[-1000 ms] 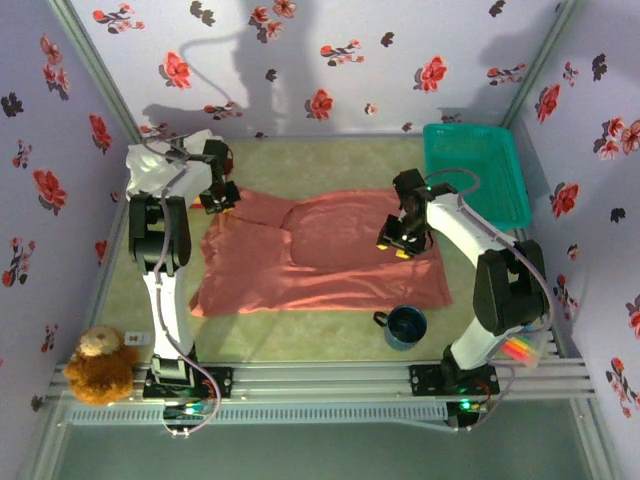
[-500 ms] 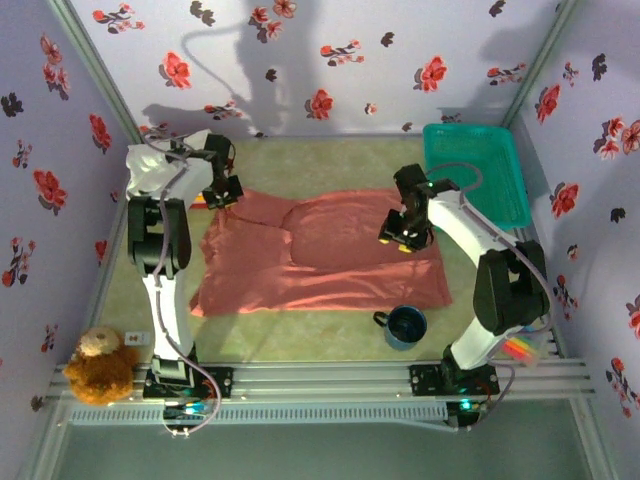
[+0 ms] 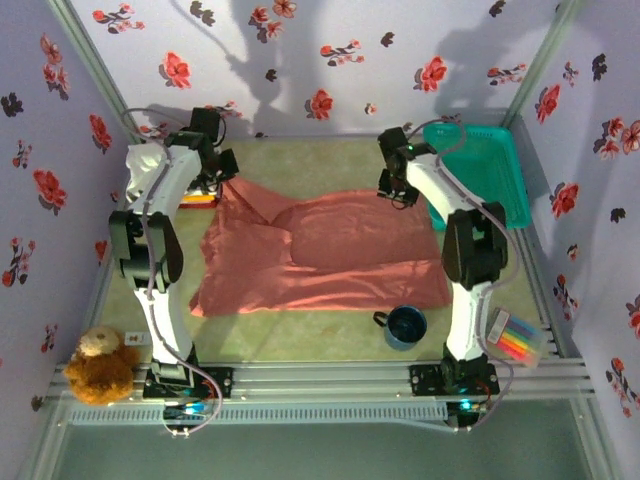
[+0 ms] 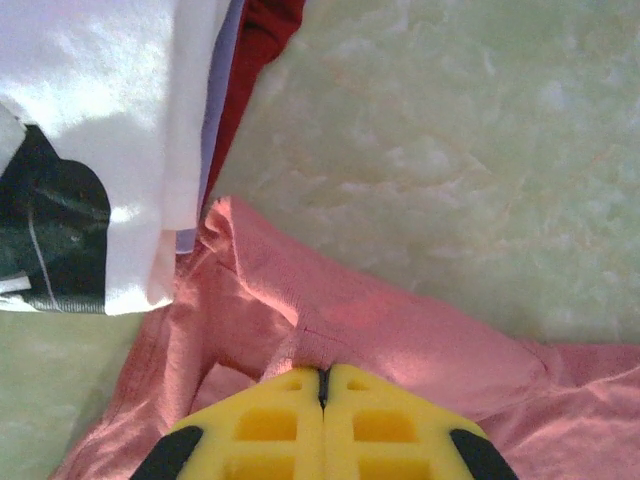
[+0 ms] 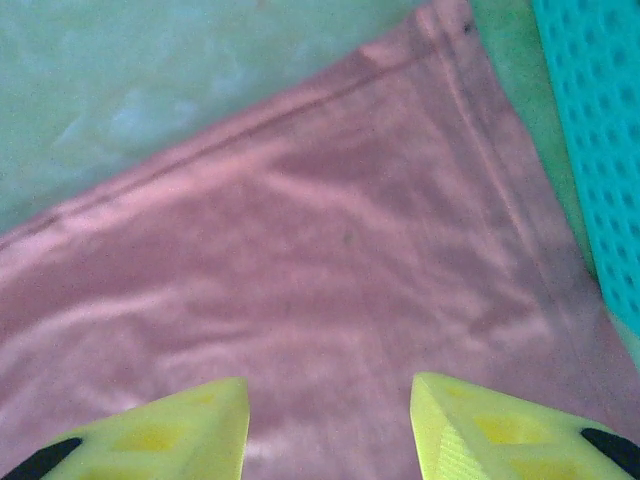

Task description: Fold and stack the t-shirts

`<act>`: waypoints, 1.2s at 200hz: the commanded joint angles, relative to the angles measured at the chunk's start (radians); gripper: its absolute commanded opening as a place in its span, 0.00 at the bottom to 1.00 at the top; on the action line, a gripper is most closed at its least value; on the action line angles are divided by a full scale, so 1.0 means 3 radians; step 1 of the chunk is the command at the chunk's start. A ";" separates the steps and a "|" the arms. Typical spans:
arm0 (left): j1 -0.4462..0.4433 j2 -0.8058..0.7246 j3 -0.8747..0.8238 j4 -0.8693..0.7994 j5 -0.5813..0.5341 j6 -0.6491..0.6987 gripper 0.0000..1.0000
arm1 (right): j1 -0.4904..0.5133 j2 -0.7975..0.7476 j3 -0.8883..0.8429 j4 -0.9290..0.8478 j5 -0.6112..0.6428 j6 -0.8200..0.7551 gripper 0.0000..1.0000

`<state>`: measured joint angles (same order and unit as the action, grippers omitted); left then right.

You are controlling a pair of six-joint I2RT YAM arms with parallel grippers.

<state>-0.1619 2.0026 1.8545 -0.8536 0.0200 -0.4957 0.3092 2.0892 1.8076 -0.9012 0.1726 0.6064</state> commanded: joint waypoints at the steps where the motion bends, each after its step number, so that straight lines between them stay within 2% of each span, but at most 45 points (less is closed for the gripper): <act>1: -0.0006 -0.0094 0.0095 -0.0135 0.0104 -0.0063 0.00 | -0.0087 0.0356 0.0453 -0.0172 0.0231 -0.0076 0.46; 26: -0.0007 -0.0099 0.0082 -0.0126 0.0186 -0.0089 0.00 | -0.0134 0.0703 0.0880 -0.0204 0.0290 -0.0104 0.42; 82: -0.0005 -0.0130 0.0056 -0.0129 0.0239 -0.0096 0.00 | -0.0215 0.1327 0.1627 -0.0376 0.0289 -0.0184 0.42; 187: -0.0005 -0.0109 0.0066 -0.0156 0.0260 -0.0082 0.00 | -0.0226 0.1609 0.1675 -0.0249 0.0136 -0.0250 0.39; 240: -0.0003 -0.0153 0.0062 -0.0187 0.0255 -0.0056 0.00 | -0.0242 0.1646 0.1523 -0.0162 -0.0009 -0.0203 0.30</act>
<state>-0.1619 2.0022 1.8549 -0.8772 0.0837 -0.5171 0.2466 2.5462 2.2848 -0.9634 0.2016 0.5495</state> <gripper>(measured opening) 0.055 0.332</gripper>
